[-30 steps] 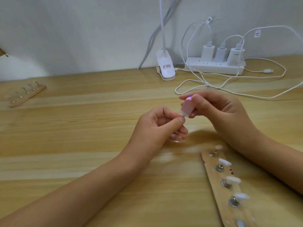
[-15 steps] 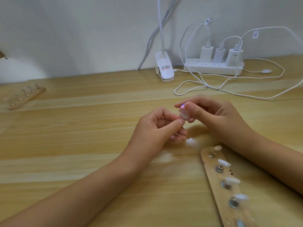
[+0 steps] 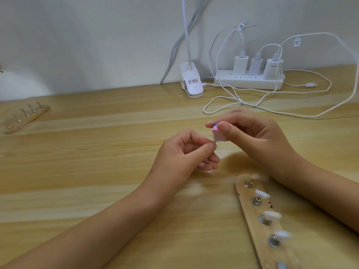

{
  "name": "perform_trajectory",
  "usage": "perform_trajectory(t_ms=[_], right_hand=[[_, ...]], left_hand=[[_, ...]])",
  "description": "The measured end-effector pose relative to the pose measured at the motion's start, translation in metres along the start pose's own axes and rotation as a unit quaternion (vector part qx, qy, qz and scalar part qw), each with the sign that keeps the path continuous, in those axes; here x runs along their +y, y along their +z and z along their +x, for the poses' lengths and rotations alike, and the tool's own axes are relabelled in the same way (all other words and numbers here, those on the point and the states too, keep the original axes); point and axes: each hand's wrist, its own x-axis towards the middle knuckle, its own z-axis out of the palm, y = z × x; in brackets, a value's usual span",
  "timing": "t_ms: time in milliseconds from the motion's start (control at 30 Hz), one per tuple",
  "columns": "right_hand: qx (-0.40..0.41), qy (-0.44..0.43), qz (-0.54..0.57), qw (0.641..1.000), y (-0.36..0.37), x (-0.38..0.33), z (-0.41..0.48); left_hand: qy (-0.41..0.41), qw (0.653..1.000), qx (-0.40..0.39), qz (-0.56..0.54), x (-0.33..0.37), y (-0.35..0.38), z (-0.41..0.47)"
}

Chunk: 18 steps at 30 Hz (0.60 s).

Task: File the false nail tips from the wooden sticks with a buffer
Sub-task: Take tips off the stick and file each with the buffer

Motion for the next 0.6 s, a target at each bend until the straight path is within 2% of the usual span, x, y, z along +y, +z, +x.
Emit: perform_trajectory(t_ms=[333, 600], right_hand=[[-0.018, 0.036, -0.006, 0.999, 0.0002, -0.0030, 0.0008], [-0.010, 0.029, -0.005, 1.000, -0.0001, -0.0037, -0.0001]], left_hand=[[0.003, 1.000, -0.003, 0.013, -0.0011, -0.0011, -0.0001], [0.004, 1.000, -0.003, 0.004, -0.0017, -0.0007, 0.0001]])
